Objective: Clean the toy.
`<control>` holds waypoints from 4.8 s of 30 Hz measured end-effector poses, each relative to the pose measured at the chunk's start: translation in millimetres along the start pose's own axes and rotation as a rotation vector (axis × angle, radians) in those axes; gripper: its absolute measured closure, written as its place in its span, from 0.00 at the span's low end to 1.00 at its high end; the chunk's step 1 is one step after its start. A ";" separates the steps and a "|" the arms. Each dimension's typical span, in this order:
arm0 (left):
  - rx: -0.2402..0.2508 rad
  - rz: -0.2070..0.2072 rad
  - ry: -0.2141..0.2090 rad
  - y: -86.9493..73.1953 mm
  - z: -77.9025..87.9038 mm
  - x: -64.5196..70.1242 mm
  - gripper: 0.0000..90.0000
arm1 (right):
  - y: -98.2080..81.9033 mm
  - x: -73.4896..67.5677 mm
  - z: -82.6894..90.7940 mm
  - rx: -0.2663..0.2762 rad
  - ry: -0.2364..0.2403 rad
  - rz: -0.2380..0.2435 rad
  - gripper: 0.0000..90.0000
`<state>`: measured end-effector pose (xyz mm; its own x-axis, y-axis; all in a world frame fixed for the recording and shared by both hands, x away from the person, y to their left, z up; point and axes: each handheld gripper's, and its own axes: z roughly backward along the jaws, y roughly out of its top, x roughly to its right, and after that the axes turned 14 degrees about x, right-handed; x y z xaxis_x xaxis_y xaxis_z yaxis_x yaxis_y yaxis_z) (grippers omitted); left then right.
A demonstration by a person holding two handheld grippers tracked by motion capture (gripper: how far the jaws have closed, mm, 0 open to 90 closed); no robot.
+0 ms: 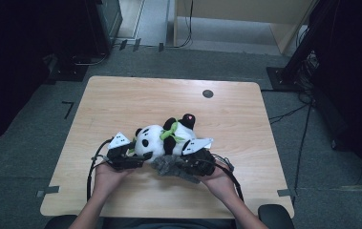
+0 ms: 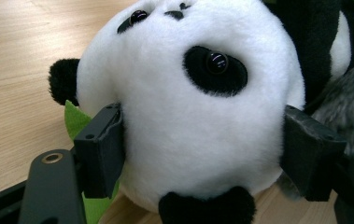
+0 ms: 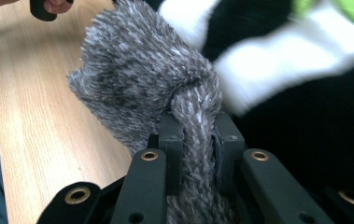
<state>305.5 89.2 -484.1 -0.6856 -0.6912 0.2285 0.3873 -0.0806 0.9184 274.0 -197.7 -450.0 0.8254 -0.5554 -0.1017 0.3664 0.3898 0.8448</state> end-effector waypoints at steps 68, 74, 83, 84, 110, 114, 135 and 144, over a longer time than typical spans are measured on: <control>-0.001 -0.023 0.002 -1.3 -1.2 0.9 0.27 | -13.2 139.7 78.5 0.186 -0.326 -0.316 0.87; 0.001 -0.023 0.002 -1.3 -1.3 0.7 0.27 | -16.1 161.9 80.6 0.188 -0.396 -0.339 0.87; 0.001 -0.024 0.002 -1.3 -1.5 0.6 0.27 | -30.9 191.6 73.6 0.225 -0.486 -0.365 0.87; 0.000 -0.024 0.002 -1.3 -1.4 0.7 0.27 | -32.7 193.6 72.2 0.231 -0.499 -0.364 0.87; 0.007 -0.030 0.007 -1.9 -1.4 1.0 0.24 | -61.0 218.7 59.2 0.259 -0.558 -0.375 0.55; 0.004 -0.029 0.006 -1.5 -1.5 1.2 0.23 | -56.9 214.8 60.9 0.270 -0.553 -0.341 0.49; 0.012 -0.021 -0.007 -1.4 -2.0 -0.9 0.20 | -36.8 165.7 79.6 0.324 -0.497 -0.307 0.35; 0.012 -0.022 -0.009 -1.5 -2.1 -1.3 0.20 | -28.6 134.3 79.9 0.331 -0.439 -0.284 0.30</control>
<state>307.1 88.7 -486.5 -0.6993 -0.6829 0.2114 0.3652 -0.0870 0.9269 340.1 -342.1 -445.9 0.4360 -0.8818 -0.1800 0.3352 -0.0266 0.9418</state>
